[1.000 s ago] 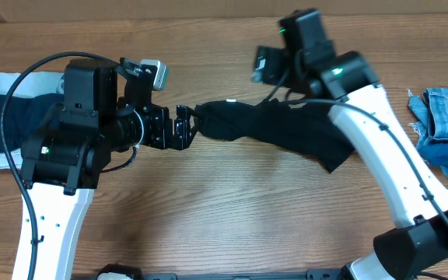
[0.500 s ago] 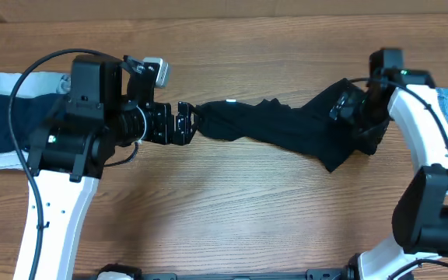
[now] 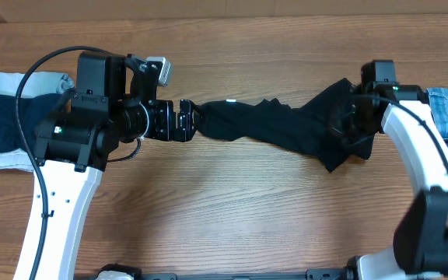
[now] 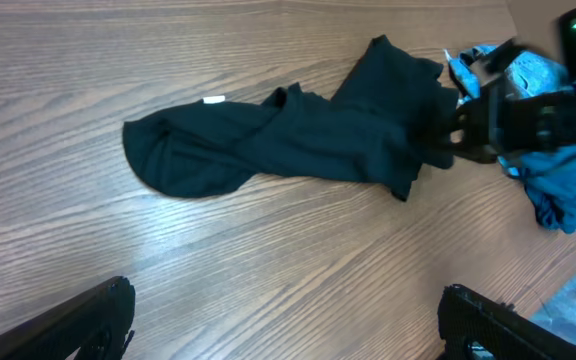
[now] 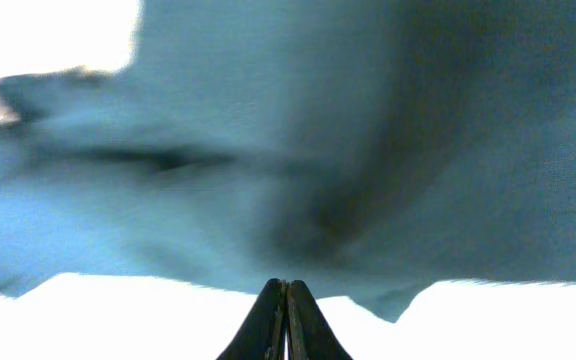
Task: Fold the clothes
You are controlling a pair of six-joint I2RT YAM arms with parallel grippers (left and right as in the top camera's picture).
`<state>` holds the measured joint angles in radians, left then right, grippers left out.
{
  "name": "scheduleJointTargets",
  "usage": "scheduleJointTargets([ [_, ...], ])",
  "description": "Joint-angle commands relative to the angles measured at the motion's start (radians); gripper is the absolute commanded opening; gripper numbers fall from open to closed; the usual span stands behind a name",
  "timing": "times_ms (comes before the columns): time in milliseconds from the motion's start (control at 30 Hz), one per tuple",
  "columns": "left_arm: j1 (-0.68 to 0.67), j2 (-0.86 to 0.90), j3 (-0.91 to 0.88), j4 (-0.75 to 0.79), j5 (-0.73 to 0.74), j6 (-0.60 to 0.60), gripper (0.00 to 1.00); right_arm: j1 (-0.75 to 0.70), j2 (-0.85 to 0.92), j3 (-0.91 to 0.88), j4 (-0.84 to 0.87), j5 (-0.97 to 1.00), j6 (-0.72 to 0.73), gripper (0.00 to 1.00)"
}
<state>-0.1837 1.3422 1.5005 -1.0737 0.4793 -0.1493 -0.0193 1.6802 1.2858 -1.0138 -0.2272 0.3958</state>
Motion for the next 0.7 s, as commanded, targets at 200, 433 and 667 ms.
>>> scheduleJointTargets([
  [200, -0.002, 0.005, 0.022, 0.010, 0.016, 0.022, 1.00, 0.450, -0.204, 0.050, 0.062, 0.331, 0.005, 0.17],
  [433, -0.002, 0.005, 0.022, 0.001, 0.016, 0.022, 1.00, 0.013, -0.164, 0.027, 0.067, 0.289, -0.008, 0.81],
  [667, -0.002, 0.005, 0.022, 0.001, 0.016, 0.023, 1.00, -0.221, 0.018, -0.027, 0.183, 0.124, -0.137, 0.96],
])
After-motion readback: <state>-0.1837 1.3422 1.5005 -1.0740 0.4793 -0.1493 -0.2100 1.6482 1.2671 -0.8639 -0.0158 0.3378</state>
